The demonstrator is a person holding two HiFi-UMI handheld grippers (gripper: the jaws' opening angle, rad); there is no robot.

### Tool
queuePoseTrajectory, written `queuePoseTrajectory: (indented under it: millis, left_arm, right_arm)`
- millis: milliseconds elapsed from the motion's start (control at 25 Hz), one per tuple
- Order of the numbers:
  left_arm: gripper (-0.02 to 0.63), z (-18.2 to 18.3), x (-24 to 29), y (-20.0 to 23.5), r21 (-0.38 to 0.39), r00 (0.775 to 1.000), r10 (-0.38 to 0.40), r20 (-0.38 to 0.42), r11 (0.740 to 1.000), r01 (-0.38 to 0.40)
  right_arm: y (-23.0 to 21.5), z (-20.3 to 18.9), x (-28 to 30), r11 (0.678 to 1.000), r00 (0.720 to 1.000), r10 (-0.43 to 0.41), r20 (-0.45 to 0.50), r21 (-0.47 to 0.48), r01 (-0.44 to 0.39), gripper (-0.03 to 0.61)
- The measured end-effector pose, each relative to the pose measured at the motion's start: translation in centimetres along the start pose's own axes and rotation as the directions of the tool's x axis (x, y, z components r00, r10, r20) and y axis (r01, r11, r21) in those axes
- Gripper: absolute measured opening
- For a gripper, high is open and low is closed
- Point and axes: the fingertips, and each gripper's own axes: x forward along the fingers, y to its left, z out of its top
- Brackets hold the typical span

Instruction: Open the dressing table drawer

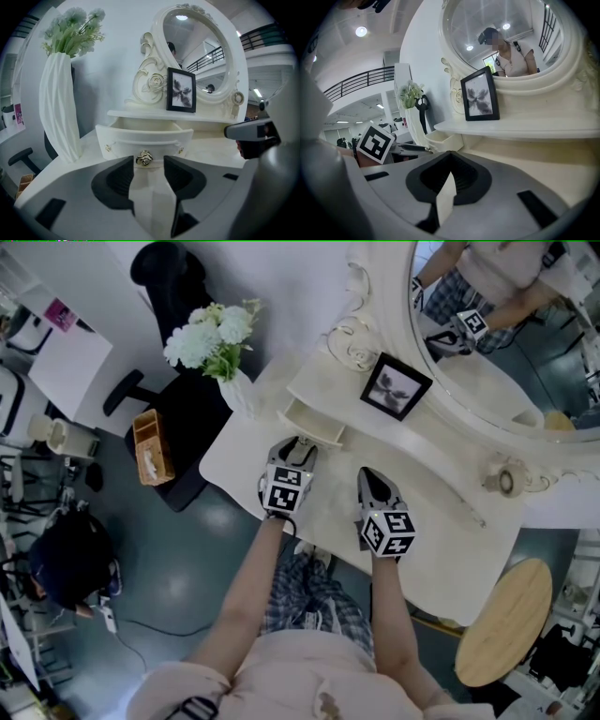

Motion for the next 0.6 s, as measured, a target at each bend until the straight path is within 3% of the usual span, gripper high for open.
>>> queuePoseTrajectory:
  millis: [160, 600]
  left_arm:
    - [0.314, 0.1, -0.8, -0.4, -0.027, 0.999, -0.036, 0.004, 0.999, 0.036]
    - [0.334, 5.1, -6.8, 1.0, -0.064, 0.983, 0.019, 0.183, 0.998, -0.008]
  right_arm:
    - [0.1, 0.2, -0.4, 1.0, 1.0, -0.006, 0.006, 0.0, 0.006, 0.015]
    - [-0.7, 2.5, -2.6, 0.999, 0.996, -0.049, 0.071, 0.005, 0.049, 0.015]
